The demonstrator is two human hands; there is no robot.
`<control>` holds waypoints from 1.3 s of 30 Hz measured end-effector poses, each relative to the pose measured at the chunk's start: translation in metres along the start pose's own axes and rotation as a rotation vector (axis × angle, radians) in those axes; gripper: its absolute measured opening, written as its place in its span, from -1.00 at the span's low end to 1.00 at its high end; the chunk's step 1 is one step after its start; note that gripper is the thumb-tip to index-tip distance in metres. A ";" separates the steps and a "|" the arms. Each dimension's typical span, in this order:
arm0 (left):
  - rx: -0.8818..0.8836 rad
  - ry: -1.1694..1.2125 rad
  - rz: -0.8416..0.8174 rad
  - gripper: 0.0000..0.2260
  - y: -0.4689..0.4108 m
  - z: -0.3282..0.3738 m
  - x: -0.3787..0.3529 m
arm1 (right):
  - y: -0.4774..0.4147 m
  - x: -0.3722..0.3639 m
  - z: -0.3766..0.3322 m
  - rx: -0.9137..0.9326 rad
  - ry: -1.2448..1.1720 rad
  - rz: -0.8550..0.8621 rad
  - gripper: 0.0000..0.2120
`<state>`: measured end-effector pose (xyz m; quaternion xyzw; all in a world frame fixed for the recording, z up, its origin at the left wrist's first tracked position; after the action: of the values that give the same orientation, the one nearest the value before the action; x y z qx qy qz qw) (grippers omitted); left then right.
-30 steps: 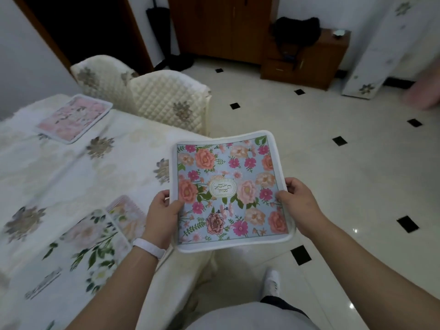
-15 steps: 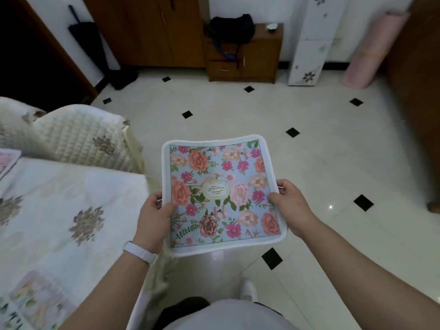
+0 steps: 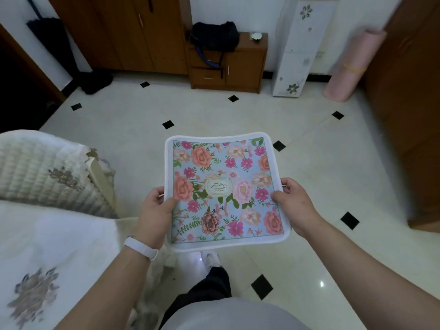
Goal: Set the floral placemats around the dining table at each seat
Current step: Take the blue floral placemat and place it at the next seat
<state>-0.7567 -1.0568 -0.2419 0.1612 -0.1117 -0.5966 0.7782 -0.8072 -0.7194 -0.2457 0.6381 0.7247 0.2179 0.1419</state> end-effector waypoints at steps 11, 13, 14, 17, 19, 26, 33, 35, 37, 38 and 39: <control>0.005 0.079 -0.026 -0.84 -0.159 0.078 0.020 | -0.134 -0.042 -0.134 0.082 0.098 0.009 -0.85; -0.001 0.089 -0.017 -0.85 -0.178 0.091 0.025 | -0.152 -0.051 -0.148 0.092 0.083 -0.001 -0.84; -0.006 0.092 -0.011 -0.86 -0.185 0.097 0.028 | -0.161 -0.055 -0.154 0.093 0.082 -0.009 -0.84; -0.013 0.108 0.017 -0.86 -0.208 0.110 0.039 | -0.193 -0.068 -0.171 0.087 0.090 -0.029 -0.85; -0.024 0.126 0.052 -0.85 -0.224 0.116 0.049 | -0.218 -0.079 -0.182 0.090 0.096 -0.048 -0.85; -0.021 0.150 0.197 -0.84 -0.293 0.133 0.080 | -0.325 -0.127 -0.219 0.081 0.114 -0.179 -0.85; 0.003 0.198 0.372 -0.85 -0.379 0.173 0.105 | -0.458 -0.186 -0.289 0.093 0.139 -0.362 -0.84; -0.004 0.207 0.413 -0.84 -0.399 0.191 0.112 | -0.491 -0.202 -0.311 0.090 0.160 -0.407 -0.84; -0.033 0.202 0.470 -0.86 -0.413 0.210 0.121 | -0.521 -0.221 -0.328 0.089 0.180 -0.468 -0.85; -0.047 0.193 0.504 -0.87 -0.419 0.218 0.126 | -0.534 -0.232 -0.336 0.088 0.191 -0.496 -0.85; -0.058 0.185 0.536 -0.87 -0.423 0.223 0.131 | -0.546 -0.242 -0.343 0.090 0.207 -0.514 -0.85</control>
<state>-1.1817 -1.3098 -0.2009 0.1576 -0.0617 -0.3554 0.9193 -1.4095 -1.0542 -0.2376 0.4132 0.8825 0.2062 0.0891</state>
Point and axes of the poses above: each hand's wrist, its own y-axis away from the middle knuckle, its own x-axis out of the back of the hand, z = x × y, the point moved 10 cm from there along -y, towards the middle knuckle, and after that the axes turned 10 degrees about -z, right-handed, at the moved point
